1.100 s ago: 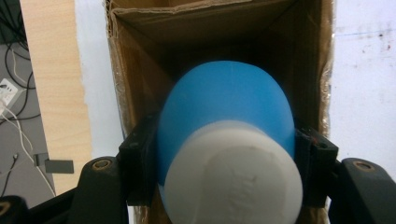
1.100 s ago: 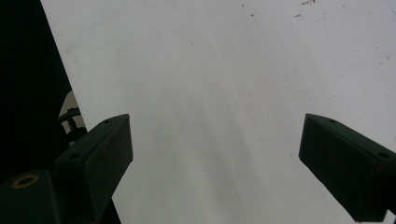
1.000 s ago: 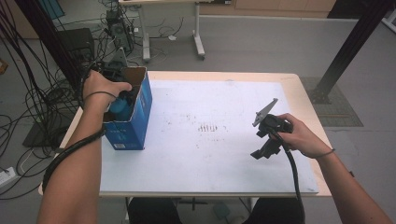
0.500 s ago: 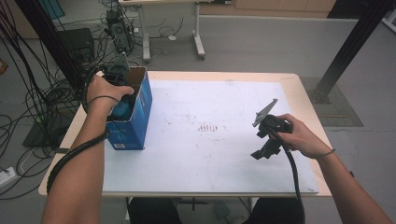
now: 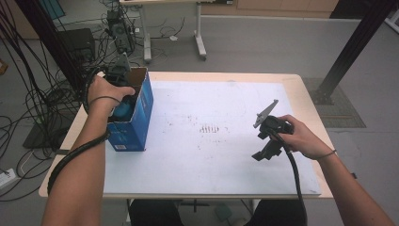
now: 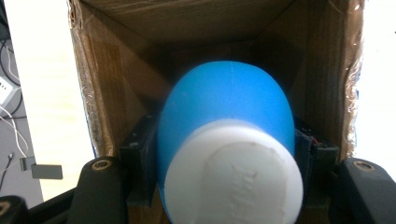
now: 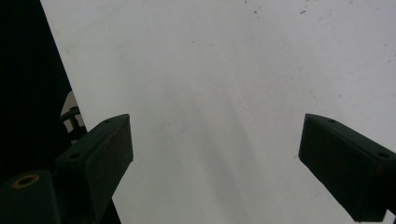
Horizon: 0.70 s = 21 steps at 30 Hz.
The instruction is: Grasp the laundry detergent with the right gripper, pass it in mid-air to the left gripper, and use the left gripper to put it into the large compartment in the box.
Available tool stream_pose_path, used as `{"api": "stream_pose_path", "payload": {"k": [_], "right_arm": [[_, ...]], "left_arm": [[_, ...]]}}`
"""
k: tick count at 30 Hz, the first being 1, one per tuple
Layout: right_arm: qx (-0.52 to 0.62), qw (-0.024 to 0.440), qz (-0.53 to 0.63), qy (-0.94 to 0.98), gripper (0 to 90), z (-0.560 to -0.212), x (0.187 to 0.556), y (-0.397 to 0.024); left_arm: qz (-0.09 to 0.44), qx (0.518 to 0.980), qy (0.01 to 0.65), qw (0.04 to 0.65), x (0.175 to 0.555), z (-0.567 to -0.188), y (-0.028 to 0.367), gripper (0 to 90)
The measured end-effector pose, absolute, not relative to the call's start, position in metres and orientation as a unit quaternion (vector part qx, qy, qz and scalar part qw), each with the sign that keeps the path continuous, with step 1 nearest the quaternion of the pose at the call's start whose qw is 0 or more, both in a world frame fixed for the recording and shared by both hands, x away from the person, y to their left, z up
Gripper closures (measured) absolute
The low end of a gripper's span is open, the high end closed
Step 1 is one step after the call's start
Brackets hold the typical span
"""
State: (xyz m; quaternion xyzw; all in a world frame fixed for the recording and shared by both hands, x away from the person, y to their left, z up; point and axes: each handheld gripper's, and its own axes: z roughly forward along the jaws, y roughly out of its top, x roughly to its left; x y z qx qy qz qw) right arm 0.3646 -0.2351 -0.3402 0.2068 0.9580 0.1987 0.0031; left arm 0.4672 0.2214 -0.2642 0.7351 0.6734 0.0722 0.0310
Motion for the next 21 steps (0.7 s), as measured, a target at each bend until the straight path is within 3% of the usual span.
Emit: {"api": "stream_pose_path", "payload": {"k": [21], "right_arm": [[0.208, 0.002, 0.199, 0.958, 9.3, -0.3416, 0.3645, -0.2356]], "left_arm": [[0.068, 0.730, 0.679, 0.034, 0.4669, -0.2642, 0.2245, 37.5]]}}
